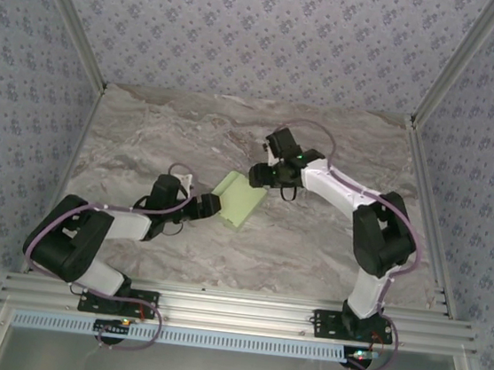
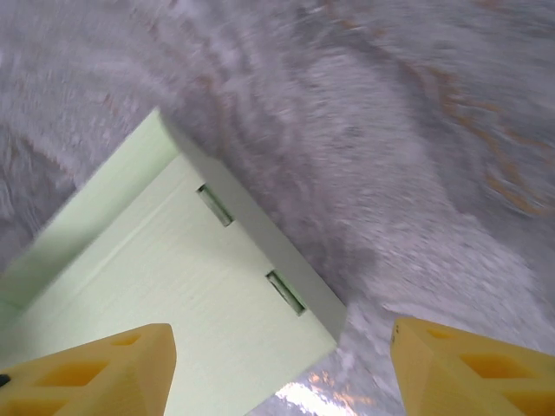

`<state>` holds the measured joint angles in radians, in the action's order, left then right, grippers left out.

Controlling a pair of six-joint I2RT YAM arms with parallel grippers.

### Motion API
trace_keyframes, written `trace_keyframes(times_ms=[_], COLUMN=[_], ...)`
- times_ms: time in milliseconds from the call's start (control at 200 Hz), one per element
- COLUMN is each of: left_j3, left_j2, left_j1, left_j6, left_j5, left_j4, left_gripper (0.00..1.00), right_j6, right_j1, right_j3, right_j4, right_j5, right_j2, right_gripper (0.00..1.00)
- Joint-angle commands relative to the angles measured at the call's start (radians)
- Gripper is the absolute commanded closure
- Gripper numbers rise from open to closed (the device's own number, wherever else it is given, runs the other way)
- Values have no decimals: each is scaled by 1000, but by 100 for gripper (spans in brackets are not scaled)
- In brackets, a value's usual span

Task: Fold the paper box

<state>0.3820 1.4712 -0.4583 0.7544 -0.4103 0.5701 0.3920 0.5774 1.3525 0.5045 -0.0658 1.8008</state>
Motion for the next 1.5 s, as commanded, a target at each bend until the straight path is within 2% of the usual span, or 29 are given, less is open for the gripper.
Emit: trace_keyframes(times_ms=[0, 85, 220, 310, 415, 490, 545, 625, 730, 845, 939, 1169, 1289, 1494], left_j3=[-10, -3, 27, 43, 31, 27, 38, 49, 38, 80, 111, 199, 217, 243], left_j2=[-14, -14, 7, 23, 3, -48, -106, -191, -221, -130, -22, 224, 287, 316], left_j1=[-59, -118, -199, -237, -231, -204, -189, -160, -65, -11, 0, 0, -8, -29], left_j6=[52, 75, 107, 128, 135, 114, 75, 4, -29, -40, 2, 117, 168, 150], left_j5=[-5, 36, 76, 72, 84, 100, 112, 166, 133, 35, -78, -204, -210, -186], left_j4=[57, 84, 110, 135, 111, 27, -74, -222, -244, -202, -84, 153, 218, 172], left_gripper=[20, 19, 17, 14, 10, 8, 1, 1, 1, 2, 2, 6, 13, 16], right_j6=[282, 473, 661, 604, 519, 481, 463, 436, 417, 420, 416, 408, 411, 409], right_j1=[-51, -75, -140, -157, -162, -163, -166, -171, -178, -184, -184, -183, -184, -182], right_j3=[-38, -108, -314, -344, -342, -342, -342, -337, -329, -329, -320, -308, -305, -303], right_j4=[139, 166, -3, -83, -134, -150, -162, -169, -178, -223, -251, -306, -318, -321], right_j5=[57, 35, -126, -205, -287, -300, -314, -322, -323, -357, -389, -453, -460, -464], right_j2=[-69, -114, -196, -186, -158, -154, -150, -137, -111, -81, -49, 18, 30, 35], right_gripper=[29, 25, 22, 22, 23, 23, 24, 24, 26, 31, 32, 34, 39, 43])
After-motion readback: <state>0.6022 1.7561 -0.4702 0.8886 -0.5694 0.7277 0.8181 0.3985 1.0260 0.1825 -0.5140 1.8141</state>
